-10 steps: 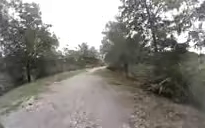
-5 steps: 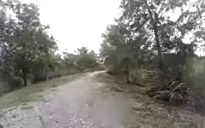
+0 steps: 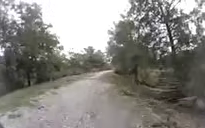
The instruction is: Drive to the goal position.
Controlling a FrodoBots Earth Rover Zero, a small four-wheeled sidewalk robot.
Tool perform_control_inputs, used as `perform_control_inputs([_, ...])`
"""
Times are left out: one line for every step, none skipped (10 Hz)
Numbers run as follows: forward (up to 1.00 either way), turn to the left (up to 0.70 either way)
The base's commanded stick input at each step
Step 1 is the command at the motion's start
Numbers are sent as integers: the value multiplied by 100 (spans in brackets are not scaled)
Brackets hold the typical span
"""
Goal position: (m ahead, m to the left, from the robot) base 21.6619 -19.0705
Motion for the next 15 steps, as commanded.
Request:
perform_control_inputs([70,0])
perform_control_inputs([70,0])
perform_control_inputs([70,0])
perform_control_inputs([70,0])
perform_control_inputs([70,16])
perform_control_inputs([70,35])
perform_control_inputs([70,35])
perform_control_inputs([70,35])
perform_control_inputs([70,35])
perform_control_inputs([70,35])
perform_control_inputs([70,35])
perform_control_inputs([70,33])
perform_control_inputs([70,14])
perform_control_inputs([70,0])
perform_control_inputs([70,0])
